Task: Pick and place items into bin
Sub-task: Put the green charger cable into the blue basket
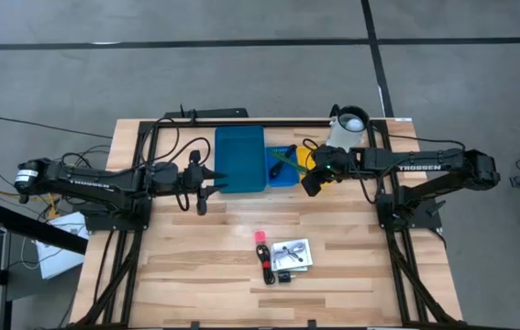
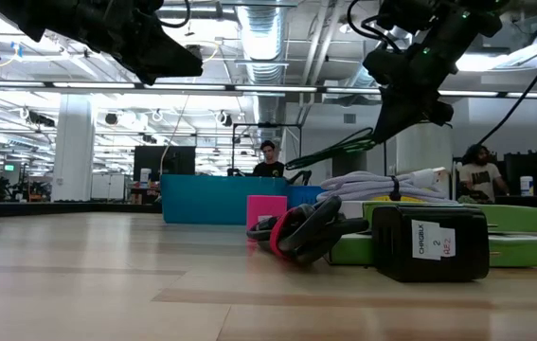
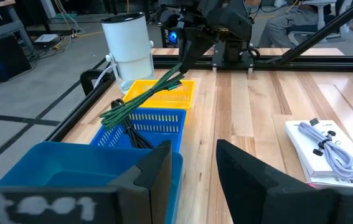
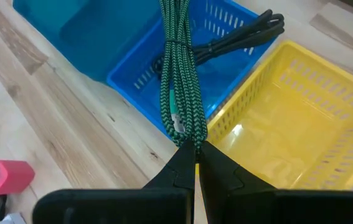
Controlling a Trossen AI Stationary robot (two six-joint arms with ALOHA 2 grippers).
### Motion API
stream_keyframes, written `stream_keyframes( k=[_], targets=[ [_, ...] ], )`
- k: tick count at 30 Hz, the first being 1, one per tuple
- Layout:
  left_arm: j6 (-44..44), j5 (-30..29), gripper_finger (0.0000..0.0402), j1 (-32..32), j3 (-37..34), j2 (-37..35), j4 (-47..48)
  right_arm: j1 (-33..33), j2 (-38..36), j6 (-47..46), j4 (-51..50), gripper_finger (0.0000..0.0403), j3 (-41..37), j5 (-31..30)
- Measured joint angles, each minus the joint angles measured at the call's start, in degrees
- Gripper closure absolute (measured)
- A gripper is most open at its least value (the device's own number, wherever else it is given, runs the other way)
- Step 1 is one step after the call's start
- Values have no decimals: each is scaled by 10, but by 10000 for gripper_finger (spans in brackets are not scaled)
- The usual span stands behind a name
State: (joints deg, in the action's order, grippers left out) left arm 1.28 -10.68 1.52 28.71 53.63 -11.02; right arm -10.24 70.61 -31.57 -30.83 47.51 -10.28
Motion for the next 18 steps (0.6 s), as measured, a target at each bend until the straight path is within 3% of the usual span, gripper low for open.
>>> stream_keyframes(
  k=[11,18],
  targets=[
    [0,0,285,0,0,0,0,-21,1,5,19,401,0,-1],
    [0,-1,285,0,0,0,1,-19,59,14,46,401,1,1]
  ],
)
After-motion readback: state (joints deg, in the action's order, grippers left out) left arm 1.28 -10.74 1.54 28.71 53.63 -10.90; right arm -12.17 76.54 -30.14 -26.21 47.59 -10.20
